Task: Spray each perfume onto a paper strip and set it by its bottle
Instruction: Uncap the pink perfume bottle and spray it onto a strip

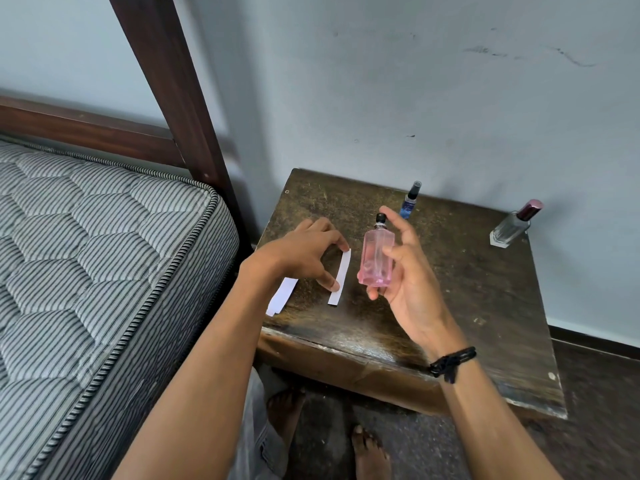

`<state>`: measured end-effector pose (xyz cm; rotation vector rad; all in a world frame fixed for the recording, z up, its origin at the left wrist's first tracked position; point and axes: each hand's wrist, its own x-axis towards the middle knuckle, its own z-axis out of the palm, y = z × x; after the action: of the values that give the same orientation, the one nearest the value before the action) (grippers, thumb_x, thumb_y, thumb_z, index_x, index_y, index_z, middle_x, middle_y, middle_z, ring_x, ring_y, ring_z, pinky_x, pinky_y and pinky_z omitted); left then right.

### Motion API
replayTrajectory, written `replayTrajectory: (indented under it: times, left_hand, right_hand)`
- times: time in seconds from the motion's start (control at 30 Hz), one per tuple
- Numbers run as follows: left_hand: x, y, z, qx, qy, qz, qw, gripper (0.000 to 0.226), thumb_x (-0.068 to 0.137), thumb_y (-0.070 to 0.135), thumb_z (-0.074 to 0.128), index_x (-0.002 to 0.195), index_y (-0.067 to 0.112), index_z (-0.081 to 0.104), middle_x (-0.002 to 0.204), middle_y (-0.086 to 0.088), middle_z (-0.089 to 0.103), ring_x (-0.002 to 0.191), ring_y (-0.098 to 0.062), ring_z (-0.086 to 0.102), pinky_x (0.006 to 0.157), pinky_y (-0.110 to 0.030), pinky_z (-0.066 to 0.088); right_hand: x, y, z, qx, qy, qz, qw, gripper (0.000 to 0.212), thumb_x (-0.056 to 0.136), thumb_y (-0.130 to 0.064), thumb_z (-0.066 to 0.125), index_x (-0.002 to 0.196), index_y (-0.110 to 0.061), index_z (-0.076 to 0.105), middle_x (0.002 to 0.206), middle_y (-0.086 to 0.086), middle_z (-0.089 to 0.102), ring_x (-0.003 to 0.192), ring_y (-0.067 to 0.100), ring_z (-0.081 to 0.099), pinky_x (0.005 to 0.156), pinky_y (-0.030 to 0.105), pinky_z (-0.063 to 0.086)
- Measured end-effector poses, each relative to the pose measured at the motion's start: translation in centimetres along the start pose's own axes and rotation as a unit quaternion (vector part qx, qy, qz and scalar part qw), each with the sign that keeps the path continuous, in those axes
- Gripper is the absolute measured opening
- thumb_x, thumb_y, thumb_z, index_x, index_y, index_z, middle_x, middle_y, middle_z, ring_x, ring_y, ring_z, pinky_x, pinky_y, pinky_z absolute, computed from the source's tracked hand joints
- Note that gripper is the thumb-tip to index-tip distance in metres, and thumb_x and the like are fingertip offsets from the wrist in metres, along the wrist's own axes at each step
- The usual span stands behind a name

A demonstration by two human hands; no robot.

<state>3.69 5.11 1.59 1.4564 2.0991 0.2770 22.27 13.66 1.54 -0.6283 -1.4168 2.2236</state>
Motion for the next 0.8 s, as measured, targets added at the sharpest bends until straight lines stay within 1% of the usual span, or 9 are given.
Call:
replayTrajectory:
  times: [0.13,0.2,0.27,0.33,0.4,0.53,0.63,0.73,0.8]
  left_hand:
    - [0.1,0.2,0.3,0.025,0.004,-0.001,1.000,0.078,0.069,0.043,0.088,0.136,0.033,0.048,0.136,0.007,0.037,0.127,-0.016,0.029,0.114,-0.044,0.033]
    - [0.1,0.2,0.4,0.030,0.007,-0.001,1.000,0.078,0.070,0.044,0.087,0.136,0.033,0.048,0.136,0.007,0.037,0.128,-0.017,0.030,0.114,-0.044,0.032]
    - [0.1,0.2,0.4,0.030,0.007,0.000,1.000,0.078,0.070,0.043,0.087,0.136,0.033,0.047,0.136,0.007,0.037,0.127,-0.018,0.030,0.114,-0.045,0.032]
    - [0.1,0.1,0.4,0.029,0.007,0.001,1.000,0.078,0.070,0.043,0.087,0.136,0.033,0.047,0.136,0.007,0.036,0.127,-0.018,0.030,0.114,-0.044,0.031]
    - [0.1,0.1,0.3,0.026,0.006,0.003,1.000,0.078,0.071,0.043,0.087,0.137,0.033,0.047,0.136,0.007,0.036,0.126,-0.017,0.029,0.114,-0.044,0.032]
    - [0.1,0.1,0.3,0.026,0.006,0.005,1.000,0.078,0.071,0.042,0.086,0.138,0.033,0.047,0.136,0.007,0.036,0.127,-0.017,0.029,0.114,-0.045,0.032]
    - [0.1,0.2,0.3,0.030,0.006,0.006,1.000,0.078,0.072,0.042,0.086,0.139,0.032,0.047,0.137,0.007,0.036,0.128,-0.018,0.029,0.114,-0.045,0.032]
    - [0.1,0.2,0.3,0.031,0.005,0.006,0.999,0.078,0.072,0.041,0.086,0.139,0.032,0.046,0.138,0.006,0.036,0.129,-0.018,0.029,0.114,-0.045,0.032]
    - [0.1,0.2,0.2,0.030,0.004,0.005,1.000,0.078,0.072,0.041,0.086,0.139,0.032,0.046,0.138,0.006,0.036,0.130,-0.018,0.029,0.114,-0.045,0.032]
  right_hand:
    - [-0.2,0.0,0.3,-0.034,0.010,0.011,0.999,0.049,0.091,-0.030,0.055,0.137,-0.044,0.057,0.129,0.009,0.057,0.069,0.018,0.057,0.045,0.024,0.039]
    - [-0.3,0.0,0.4,-0.064,0.018,0.012,0.998,0.036,0.101,-0.033,0.052,0.134,-0.046,0.058,0.119,0.009,0.059,0.065,0.016,0.051,0.044,0.022,0.032]
    - [-0.3,0.1,0.5,-0.107,0.036,0.011,0.994,0.029,0.109,-0.035,0.045,0.131,-0.048,0.059,0.106,0.010,0.058,0.064,0.015,0.046,0.044,0.022,0.027]
    - [-0.3,0.2,0.7,-0.146,0.044,0.011,0.988,0.028,0.110,-0.039,0.042,0.127,-0.051,0.060,0.109,0.010,0.057,0.068,0.012,0.046,0.044,0.017,0.031]
    - [-0.3,0.4,0.9,-0.157,0.044,0.016,0.986,0.028,0.110,-0.040,0.040,0.125,-0.052,0.061,0.110,0.010,0.058,0.070,0.012,0.047,0.044,0.013,0.034]
    - [-0.2,0.5,1.1,-0.144,0.037,0.023,0.989,0.029,0.110,-0.037,0.041,0.127,-0.048,0.062,0.092,0.012,0.055,0.059,0.019,0.043,0.040,0.024,0.024]
    - [-0.1,0.6,0.8,-0.132,0.036,0.022,0.990,0.030,0.110,-0.035,0.041,0.131,-0.043,0.060,0.084,0.012,0.057,0.053,0.020,0.051,0.040,0.027,0.029]
    - [-0.1,0.5,0.6,-0.156,0.045,0.008,0.987,0.029,0.108,-0.033,0.046,0.133,-0.038,0.061,0.081,0.007,0.061,0.053,0.019,0.054,0.047,0.033,0.038]
    - [-0.1,0.4,0.6,-0.196,0.053,-0.005,0.979,0.030,0.107,-0.032,0.050,0.134,-0.038,0.061,0.090,0.005,0.066,0.057,0.021,0.058,0.053,0.035,0.047]
